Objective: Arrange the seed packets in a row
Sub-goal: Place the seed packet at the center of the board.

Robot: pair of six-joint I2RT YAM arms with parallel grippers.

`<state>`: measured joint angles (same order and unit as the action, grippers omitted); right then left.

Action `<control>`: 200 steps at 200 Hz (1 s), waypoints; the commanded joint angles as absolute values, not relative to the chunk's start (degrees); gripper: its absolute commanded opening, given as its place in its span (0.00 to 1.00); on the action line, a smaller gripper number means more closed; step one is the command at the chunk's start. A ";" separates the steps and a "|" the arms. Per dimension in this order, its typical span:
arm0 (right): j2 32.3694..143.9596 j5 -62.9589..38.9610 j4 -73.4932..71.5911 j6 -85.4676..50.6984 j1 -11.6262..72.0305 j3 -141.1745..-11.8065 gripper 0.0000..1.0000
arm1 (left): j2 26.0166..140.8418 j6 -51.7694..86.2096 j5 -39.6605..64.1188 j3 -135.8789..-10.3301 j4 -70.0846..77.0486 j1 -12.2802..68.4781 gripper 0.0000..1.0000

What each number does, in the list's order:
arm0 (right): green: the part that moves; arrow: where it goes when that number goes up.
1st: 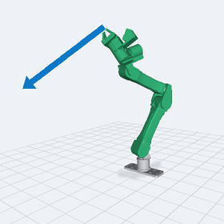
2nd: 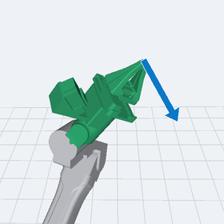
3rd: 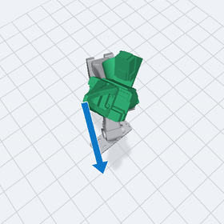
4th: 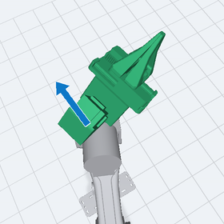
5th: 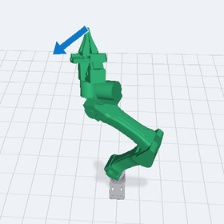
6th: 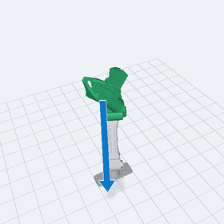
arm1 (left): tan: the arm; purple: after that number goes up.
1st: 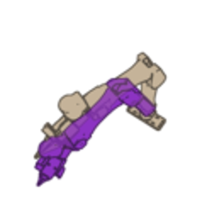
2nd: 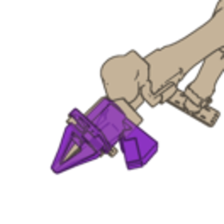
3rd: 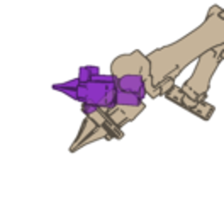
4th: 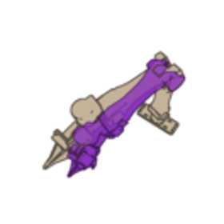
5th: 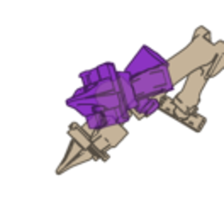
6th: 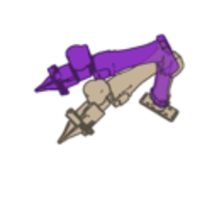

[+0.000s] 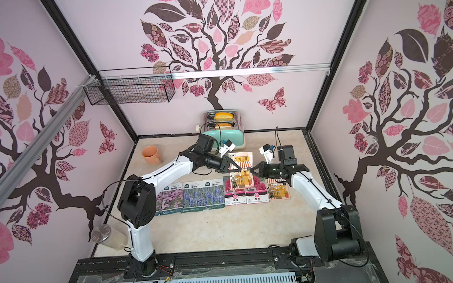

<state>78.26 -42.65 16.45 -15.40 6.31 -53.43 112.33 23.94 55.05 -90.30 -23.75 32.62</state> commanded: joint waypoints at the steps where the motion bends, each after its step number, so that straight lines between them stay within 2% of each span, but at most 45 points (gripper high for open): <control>1: 76.84 -36.20 20.88 -15.05 5.95 -57.56 0.00 | 111.57 20.46 47.57 -91.05 -29.73 30.85 0.31; 27: 77.54 -33.64 25.66 -14.87 4.66 -61.96 0.00 | 110.31 20.54 46.60 -90.15 -29.50 29.34 0.31; 44: 79.77 -32.25 32.91 -12.50 2.55 -66.52 0.00 | 109.25 19.88 42.26 -90.05 -31.39 29.04 0.32; 60: 82.43 -24.62 39.14 -10.62 1.67 -70.80 0.00 | 107.63 18.93 36.52 -89.80 -34.54 29.00 0.32; 86: 88.83 -15.65 46.53 -7.71 1.26 -77.60 0.00 | 103.65 19.72 33.64 -85.90 -33.30 28.96 0.32; 123: 92.46 -11.56 54.51 -2.85 -2.64 -85.61 0.00 | 97.78 18.74 29.17 -79.81 -32.21 28.72 0.32; 148: 93.82 -7.02 59.26 0.92 -5.47 -89.96 0.00 | 95.45 19.38 30.01 -76.18 -28.65 28.65 0.32; 164: 92.20 -10.12 56.36 2.11 -8.25 -87.46 0.00 | 94.69 19.50 31.35 -74.80 -27.27 28.65 0.32; 200: 91.20 -4.89 56.41 2.86 -10.72 -86.33 0.00 | 93.96 19.73 34.34 -72.54 -24.63 28.65 0.31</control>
<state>92.49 -8.84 54.24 0.84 -9.65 -86.56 95.50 20.27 32.01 -73.73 -28.01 28.84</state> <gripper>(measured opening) 0.045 0.311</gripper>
